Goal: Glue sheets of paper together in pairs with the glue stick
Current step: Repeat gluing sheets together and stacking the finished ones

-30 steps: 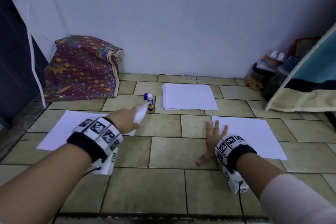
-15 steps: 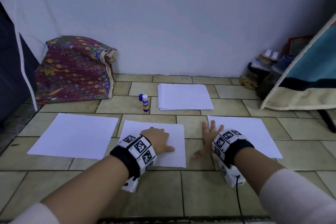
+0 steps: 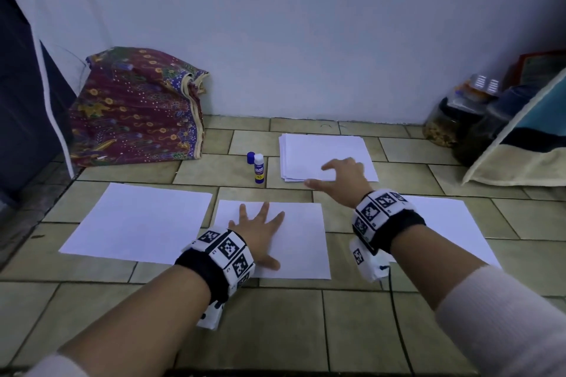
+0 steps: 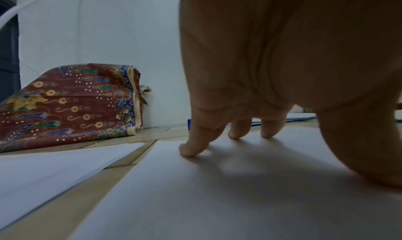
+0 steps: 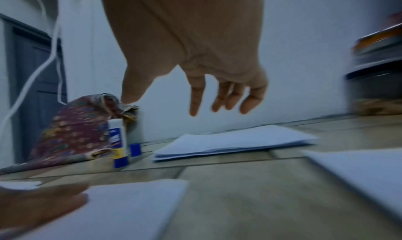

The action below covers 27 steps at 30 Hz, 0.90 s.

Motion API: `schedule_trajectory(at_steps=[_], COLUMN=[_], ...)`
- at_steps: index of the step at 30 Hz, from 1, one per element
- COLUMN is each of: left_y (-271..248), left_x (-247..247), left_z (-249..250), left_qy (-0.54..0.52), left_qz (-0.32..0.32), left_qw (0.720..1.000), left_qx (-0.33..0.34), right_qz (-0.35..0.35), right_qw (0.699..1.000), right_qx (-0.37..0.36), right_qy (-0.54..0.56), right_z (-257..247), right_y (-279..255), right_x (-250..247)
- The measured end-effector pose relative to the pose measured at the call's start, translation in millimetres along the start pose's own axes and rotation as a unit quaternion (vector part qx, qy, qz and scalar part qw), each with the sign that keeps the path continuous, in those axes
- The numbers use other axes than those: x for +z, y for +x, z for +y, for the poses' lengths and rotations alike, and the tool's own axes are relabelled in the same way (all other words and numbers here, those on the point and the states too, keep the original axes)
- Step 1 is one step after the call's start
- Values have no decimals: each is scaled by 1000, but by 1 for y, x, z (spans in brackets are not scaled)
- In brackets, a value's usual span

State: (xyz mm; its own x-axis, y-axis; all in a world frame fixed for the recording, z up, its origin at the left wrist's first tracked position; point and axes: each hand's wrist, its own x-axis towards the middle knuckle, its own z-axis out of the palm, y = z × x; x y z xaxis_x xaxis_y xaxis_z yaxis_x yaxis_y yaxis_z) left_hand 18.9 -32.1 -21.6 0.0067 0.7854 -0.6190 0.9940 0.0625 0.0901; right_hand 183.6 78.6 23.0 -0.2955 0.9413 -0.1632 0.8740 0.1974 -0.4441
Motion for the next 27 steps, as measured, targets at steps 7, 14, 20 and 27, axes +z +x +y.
schedule_trajectory(at_steps=[7,14,20,27], left_y=[8,4,-1,-3], left_x=[6,6,0,-13], left_z=[-6,-9,-5,14], left_qy=[-15,-32,-30,4], left_qz=[-4,2,7,17], left_qw=[1000,999,999,999], left_qx=[11,24,15,-31], right_qz=[-74,-72,-94,-53], right_qw=[993,992,974,994], right_qx=[-78,-76,-54,-23], right_qy=[52,73,197,94], right_z=[-65,-85,-59,10], right_y=[48,63,45,25], right_x=[37,48,22,-15])
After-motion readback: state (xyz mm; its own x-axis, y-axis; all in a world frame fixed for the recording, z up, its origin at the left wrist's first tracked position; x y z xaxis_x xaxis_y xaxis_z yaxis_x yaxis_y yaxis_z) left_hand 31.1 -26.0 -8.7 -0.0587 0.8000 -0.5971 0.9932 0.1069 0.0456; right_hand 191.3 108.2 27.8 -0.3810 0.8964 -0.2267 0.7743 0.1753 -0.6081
